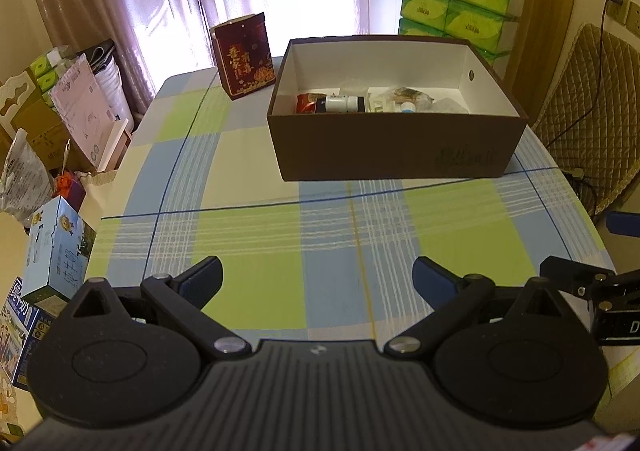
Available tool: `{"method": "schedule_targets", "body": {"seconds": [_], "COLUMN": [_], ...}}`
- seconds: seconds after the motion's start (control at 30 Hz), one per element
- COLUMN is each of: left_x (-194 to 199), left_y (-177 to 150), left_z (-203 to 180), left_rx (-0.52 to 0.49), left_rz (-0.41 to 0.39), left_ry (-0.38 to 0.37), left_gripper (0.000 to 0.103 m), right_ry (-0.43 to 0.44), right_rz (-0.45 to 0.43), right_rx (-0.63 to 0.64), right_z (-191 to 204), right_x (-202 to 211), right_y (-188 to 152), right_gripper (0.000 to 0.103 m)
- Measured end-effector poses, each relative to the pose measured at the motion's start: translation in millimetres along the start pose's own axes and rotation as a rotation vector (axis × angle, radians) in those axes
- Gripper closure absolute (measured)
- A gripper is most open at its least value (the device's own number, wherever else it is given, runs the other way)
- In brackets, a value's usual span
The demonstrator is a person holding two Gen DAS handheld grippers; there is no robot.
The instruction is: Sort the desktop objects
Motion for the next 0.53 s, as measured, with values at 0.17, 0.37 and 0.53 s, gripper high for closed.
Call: {"method": "schedule_targets", "body": {"seconds": [0.17, 0.37, 0.53], "left_x": [-4.1, -9.4, -12.6], "left_y": [-1.0, 1.8, 6.8], "left_z": [-1.6, -1.6, -1.3], "left_rx": [-0.011, -0.018, -0.024], "left_rz": [0.008, 0.010, 0.003], "left_ry": [-0.007, -0.013, -0.016], "left_gripper": [0.003, 0.003, 0.003], "right_ry": [-0.004, -0.008, -0.011], "right_rz": [0.005, 0.013, 0.013], "right_rx": [-0.002, -0.005, -0.008], "right_z": [-0.6, -2.0, -2.9], "right_x": [-3.6, -8.8, -11.8], "right_y": [2.4, 4.4, 7.2], "right_gripper": [0.002, 0.002, 0.002]}}
Point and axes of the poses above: each gripper's, at about its wrist camera, not at the fingertips, and x roughly against the way its jaws point, z to its left, y to its top, the point moved 5 cm from there along -x, roughly the way its jaws point, and after that the axes turned 8 degrees about y, right-handed, at the moved point
